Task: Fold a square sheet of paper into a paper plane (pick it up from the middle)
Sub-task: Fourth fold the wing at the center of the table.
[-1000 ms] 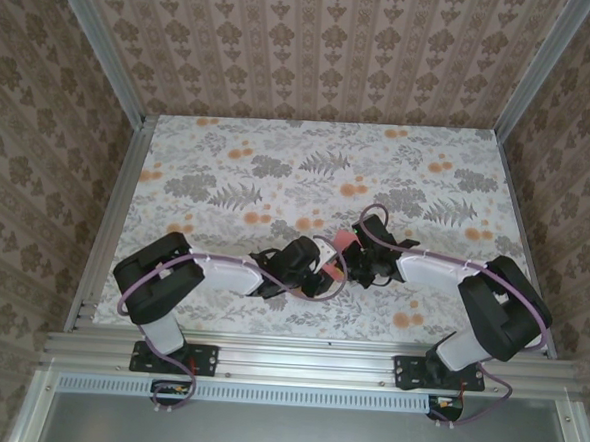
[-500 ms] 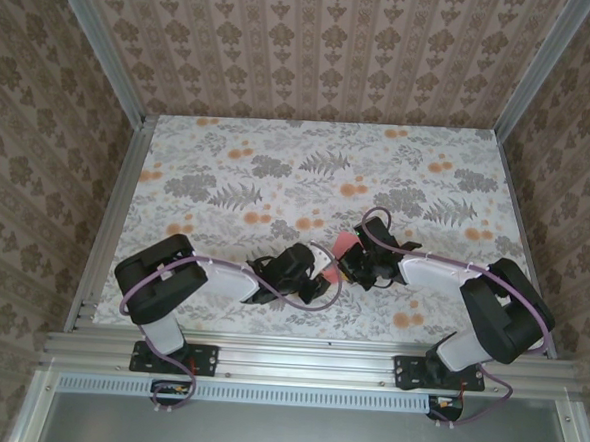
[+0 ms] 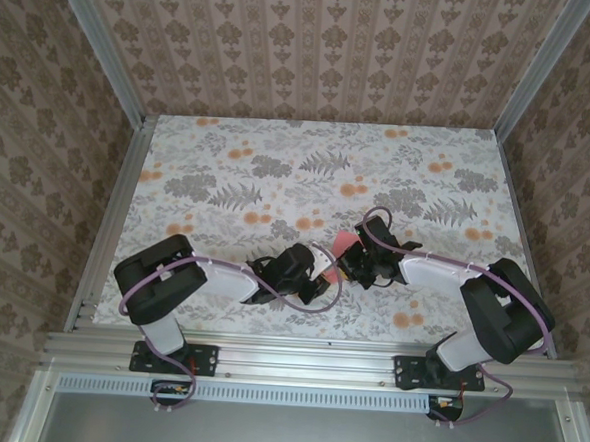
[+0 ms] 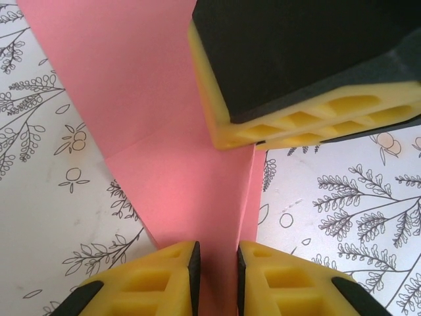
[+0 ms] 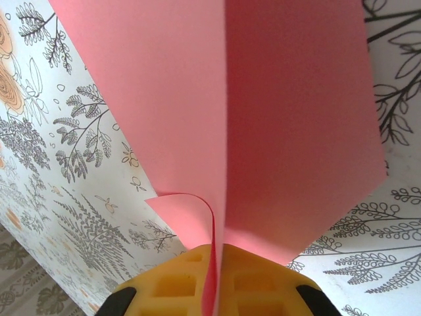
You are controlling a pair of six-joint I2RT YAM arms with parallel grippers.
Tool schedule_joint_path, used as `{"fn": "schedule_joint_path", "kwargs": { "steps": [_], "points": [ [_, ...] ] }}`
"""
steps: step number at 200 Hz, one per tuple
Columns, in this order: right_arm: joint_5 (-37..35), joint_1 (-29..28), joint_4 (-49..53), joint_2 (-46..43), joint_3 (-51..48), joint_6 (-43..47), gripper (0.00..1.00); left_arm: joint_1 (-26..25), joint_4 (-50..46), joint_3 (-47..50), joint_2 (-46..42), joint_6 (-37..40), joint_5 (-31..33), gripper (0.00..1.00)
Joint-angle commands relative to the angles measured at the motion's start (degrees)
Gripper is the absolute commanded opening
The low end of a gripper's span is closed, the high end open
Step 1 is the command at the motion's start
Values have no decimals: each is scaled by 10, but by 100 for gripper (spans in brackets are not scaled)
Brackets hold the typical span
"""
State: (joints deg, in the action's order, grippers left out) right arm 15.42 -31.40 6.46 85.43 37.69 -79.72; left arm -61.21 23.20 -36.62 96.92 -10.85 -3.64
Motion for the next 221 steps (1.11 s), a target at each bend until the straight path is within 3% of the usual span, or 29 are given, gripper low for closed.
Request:
{"fn": "schedule_joint_path", "kwargs": {
  "steps": [1, 32, 69, 82, 123, 165, 221],
  "points": [
    [9, 3, 8, -5, -4, -21, 6, -6, 4, 9, -25, 5, -11, 24],
    [9, 3, 6, -4, -7, -21, 6, -6, 13, 11, -23, -1, -8, 23],
    [15, 3, -1, -6, -10, -25, 6, -6, 11, 7, -7, -5, -6, 14],
    [15, 3, -2, -8, -9, -23, 10, -6, 11, 8, -4, -9, -5, 12],
    [14, 19, 5, -32, -5, -1, 36, -2, 12, 18, 0, -22, -10, 7],
    [24, 53, 2, -103, -18, 83, 56, 26, 38, 40, 2, -70, -40, 5],
    [60, 73, -18, -128, -32, 234, 57, 79, 73, 63, 2, -145, -108, 3]
  ]
}}
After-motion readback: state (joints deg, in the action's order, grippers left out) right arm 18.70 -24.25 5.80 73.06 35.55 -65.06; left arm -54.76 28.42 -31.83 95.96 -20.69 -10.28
